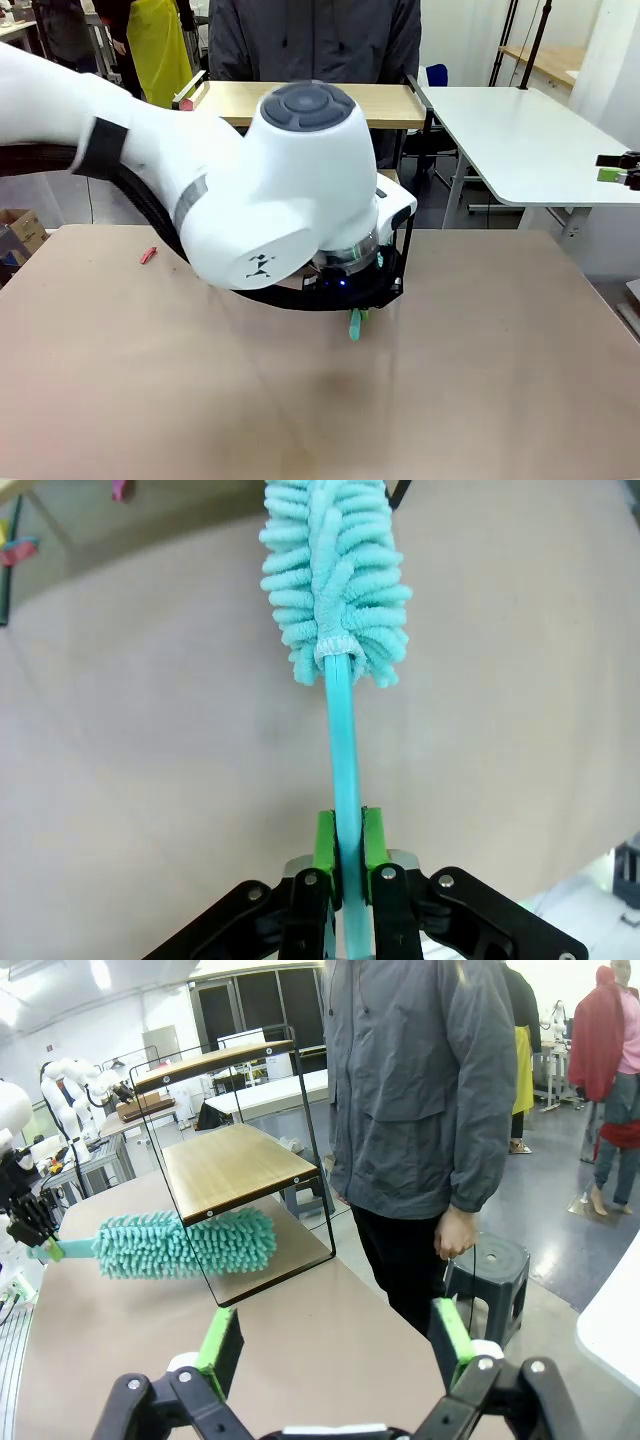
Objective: Clean the shelf.
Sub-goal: Clean the specific section of the Shelf indicated by the human with the Duster.
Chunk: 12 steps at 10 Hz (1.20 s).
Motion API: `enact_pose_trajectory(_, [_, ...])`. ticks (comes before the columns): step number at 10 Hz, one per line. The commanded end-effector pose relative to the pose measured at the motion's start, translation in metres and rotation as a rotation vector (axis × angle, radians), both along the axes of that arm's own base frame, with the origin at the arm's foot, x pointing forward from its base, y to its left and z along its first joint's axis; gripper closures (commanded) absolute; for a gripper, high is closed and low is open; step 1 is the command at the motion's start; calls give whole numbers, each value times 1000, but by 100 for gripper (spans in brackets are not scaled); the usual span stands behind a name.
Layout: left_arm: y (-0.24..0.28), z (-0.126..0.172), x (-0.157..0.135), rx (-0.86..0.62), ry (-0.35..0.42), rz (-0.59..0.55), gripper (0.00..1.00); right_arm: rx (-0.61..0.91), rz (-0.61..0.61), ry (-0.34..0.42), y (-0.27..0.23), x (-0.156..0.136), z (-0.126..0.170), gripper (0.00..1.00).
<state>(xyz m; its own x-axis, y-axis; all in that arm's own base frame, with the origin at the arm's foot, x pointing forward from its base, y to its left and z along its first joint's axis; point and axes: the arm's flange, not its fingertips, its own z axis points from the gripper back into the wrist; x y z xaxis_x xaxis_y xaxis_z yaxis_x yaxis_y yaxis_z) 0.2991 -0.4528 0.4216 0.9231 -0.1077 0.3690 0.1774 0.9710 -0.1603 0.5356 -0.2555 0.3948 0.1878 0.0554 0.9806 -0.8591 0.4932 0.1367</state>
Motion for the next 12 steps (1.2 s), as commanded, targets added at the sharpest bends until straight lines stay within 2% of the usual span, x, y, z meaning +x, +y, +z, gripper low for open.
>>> enact_pose_trajectory(1, [-38,-20,22,-11,-53,77,87,-3,0,2,1,0,2,0])
enact_pose_trajectory(3, [-46,-36,33,-1,-69,121,87,-3,0,2,1,0,2,0])
enact_pose_trajectory(7, [-56,-64,51,-6,-20,96,87,-3,0,2,1,0,2,0])
enact_pose_trajectory(8, [-53,-67,55,12,-5,121,87,-3,0,2,1,0,2,0])
enact_pose_trajectory(10, [-49,-61,48,5,-9,77,87,-3,0,2,1,0,2,0])
enact_pose_trajectory(12, [-38,-64,60,66,5,95,87,-3,0,2,1,0,2,0])
